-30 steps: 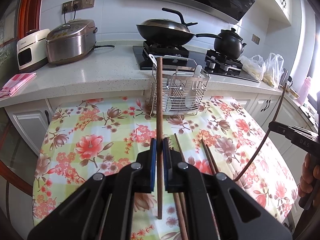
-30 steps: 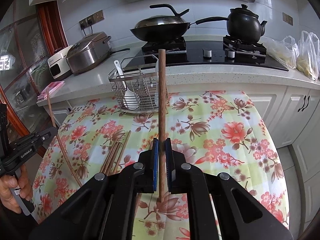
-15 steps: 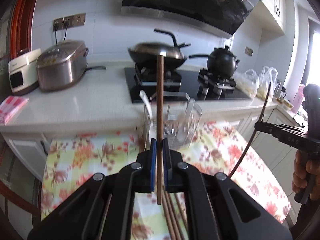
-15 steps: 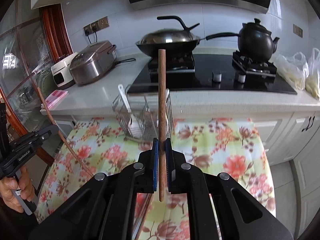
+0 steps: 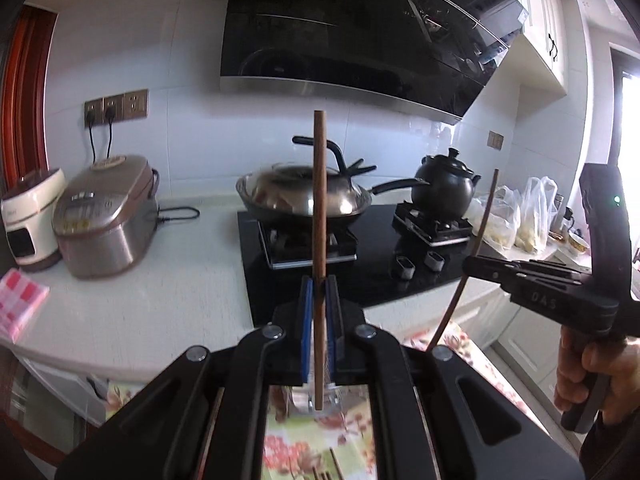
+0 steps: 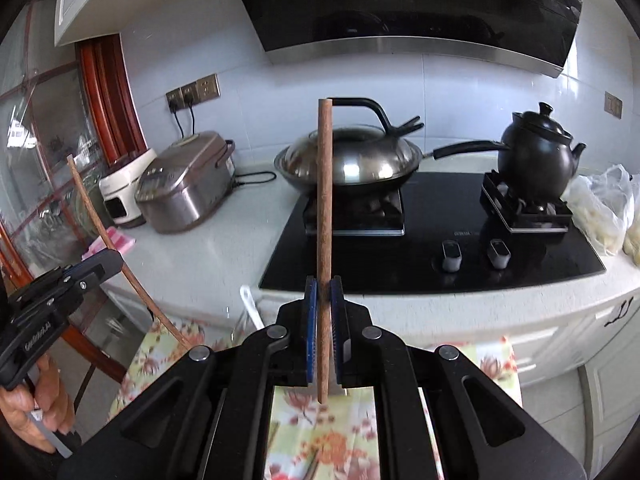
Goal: Organize utensils
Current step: 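Lift both chopsticks to the wire rack and drop the left tool's chopstick in, then lower the right tool's chopstick into the rack and open the right tool, then grasp a wooden chopstick with the left tool while the right tool grasps another chopstick, then lift both held chopsticks upright and carry them over the wire rack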
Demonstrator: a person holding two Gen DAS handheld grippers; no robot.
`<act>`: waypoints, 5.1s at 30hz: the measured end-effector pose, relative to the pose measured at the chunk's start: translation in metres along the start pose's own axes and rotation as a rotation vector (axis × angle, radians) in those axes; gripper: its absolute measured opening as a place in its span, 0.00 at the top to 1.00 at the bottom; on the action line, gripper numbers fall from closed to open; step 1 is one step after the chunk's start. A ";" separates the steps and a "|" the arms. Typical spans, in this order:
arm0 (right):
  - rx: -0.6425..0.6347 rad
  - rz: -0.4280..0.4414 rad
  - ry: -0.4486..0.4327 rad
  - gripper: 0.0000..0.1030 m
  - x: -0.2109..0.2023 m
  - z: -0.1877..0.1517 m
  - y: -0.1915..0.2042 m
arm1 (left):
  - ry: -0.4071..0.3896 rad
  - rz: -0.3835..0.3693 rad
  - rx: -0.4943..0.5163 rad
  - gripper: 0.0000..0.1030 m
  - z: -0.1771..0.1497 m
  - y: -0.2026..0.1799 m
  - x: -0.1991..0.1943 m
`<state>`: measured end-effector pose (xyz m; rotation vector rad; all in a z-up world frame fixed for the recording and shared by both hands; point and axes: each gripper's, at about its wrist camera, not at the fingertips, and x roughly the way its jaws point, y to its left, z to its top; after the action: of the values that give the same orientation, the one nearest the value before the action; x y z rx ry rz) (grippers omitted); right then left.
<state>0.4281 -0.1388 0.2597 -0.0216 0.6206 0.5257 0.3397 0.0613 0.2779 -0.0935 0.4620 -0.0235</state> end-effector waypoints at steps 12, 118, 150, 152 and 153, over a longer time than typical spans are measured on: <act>0.011 0.022 0.018 0.92 0.062 0.022 0.005 | 0.027 0.041 -0.028 0.94 0.007 0.006 0.071; 0.001 -0.182 0.367 0.36 0.063 -0.344 0.020 | 0.529 0.090 -0.012 0.92 -0.332 0.013 0.051; 0.043 -0.102 0.191 0.91 0.002 -0.290 0.010 | 0.360 0.006 -0.121 0.93 -0.279 0.030 0.002; 0.041 -0.100 0.176 0.91 -0.004 -0.286 0.010 | 0.348 0.008 -0.122 0.93 -0.275 0.030 -0.002; 0.039 -0.100 0.172 0.91 -0.005 -0.285 0.011 | 0.343 0.008 -0.121 0.93 -0.273 0.029 -0.004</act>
<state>0.2628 -0.1816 0.0309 -0.0610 0.7939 0.4175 0.2142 0.0668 0.0334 -0.2085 0.8069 -0.0034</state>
